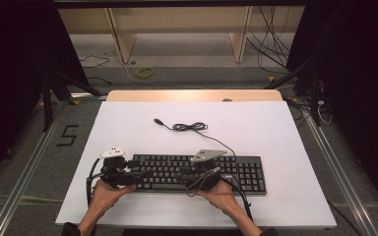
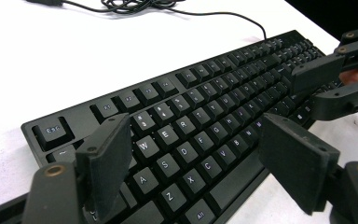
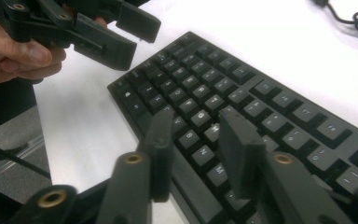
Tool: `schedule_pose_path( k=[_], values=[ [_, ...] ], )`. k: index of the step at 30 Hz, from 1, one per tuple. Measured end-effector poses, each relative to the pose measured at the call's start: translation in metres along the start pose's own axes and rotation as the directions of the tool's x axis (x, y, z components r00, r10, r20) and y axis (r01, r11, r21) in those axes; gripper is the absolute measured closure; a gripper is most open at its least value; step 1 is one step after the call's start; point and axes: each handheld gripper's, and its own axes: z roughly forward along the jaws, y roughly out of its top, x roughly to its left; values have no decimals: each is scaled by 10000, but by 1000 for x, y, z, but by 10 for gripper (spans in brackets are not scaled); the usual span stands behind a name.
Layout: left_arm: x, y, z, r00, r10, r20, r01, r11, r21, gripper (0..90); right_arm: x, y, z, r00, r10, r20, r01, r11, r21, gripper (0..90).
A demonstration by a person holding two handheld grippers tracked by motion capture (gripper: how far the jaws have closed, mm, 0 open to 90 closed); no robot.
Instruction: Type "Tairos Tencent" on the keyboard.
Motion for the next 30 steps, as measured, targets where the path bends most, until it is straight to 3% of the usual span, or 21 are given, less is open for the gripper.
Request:
schedule_pose_path(
  k=[16,30],
  values=[
    [-1,-3,-7,10000,12,68,-10,9997,-259,257,9,-2,14,9995,-273,-162,278,9990,352,868],
    [-2,-7,-11,10000,38,71,-36,9995,-324,257,12,-8,27,9987,-506,37,500,9944,929,900]
  ],
)
